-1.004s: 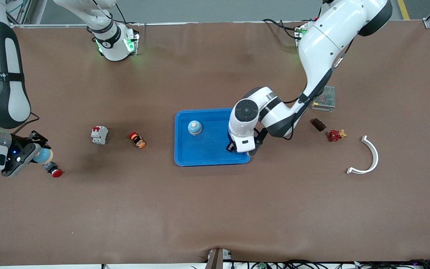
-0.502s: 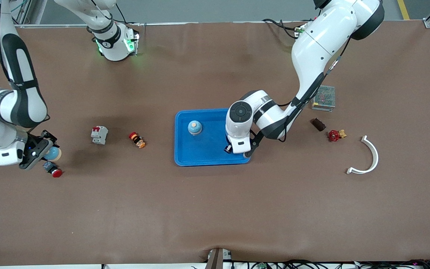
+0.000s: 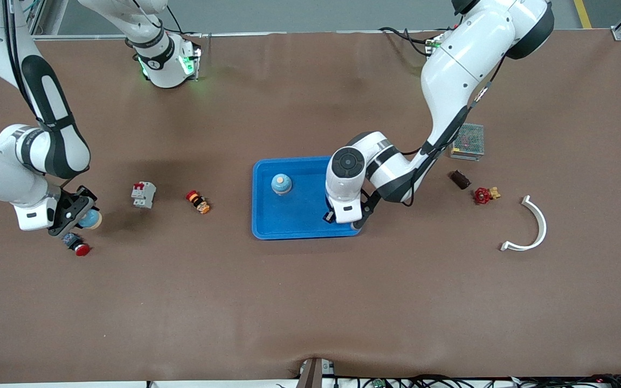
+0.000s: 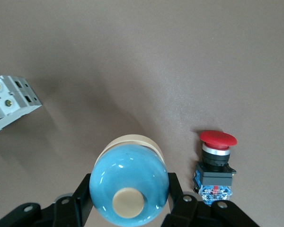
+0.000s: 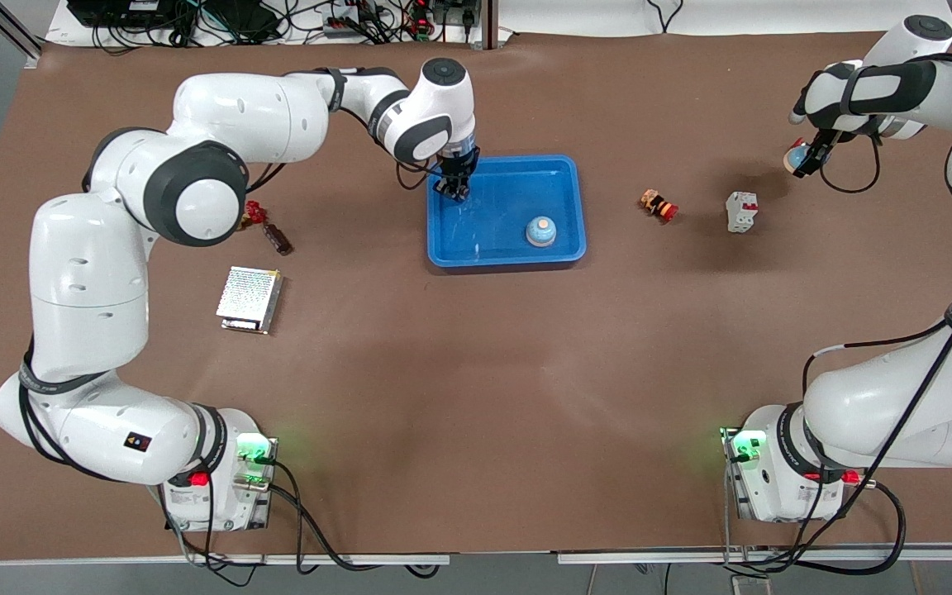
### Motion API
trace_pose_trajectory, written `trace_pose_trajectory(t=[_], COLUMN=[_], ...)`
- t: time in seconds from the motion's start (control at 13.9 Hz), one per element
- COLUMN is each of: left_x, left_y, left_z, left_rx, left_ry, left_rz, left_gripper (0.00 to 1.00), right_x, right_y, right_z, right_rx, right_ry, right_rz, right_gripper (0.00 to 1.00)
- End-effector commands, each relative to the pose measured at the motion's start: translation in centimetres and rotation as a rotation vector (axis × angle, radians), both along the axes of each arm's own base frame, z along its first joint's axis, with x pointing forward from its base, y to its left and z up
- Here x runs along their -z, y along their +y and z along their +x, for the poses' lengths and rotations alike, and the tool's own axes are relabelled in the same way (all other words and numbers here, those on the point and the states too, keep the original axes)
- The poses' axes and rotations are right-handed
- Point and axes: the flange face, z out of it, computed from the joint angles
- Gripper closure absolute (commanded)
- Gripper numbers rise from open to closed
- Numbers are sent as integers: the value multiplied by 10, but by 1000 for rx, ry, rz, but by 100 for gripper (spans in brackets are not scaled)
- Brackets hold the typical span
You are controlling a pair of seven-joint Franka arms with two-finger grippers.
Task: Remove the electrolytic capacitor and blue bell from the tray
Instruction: 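Grasp another capacitor with the left gripper while the right gripper carries the bell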
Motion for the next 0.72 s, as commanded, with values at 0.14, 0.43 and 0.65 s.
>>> trace_pose_trajectory(t=[0.14, 0.43, 0.65], left_x=[-49, -78, -83], left_y=[18, 83, 152], left_z=[10, 28, 39], left_rx=[20, 118, 175], left_ry=[-34, 56, 101], left_rz=[78, 207, 230], left_gripper=[100, 100, 100], right_x=[23, 37, 44], right_y=[0, 3, 6], right_z=[-14, -20, -25], right_rx=[-2, 7, 10], right_ry=[-26, -41, -54], right_rz=[0, 2, 0], right_gripper=[55, 55, 55])
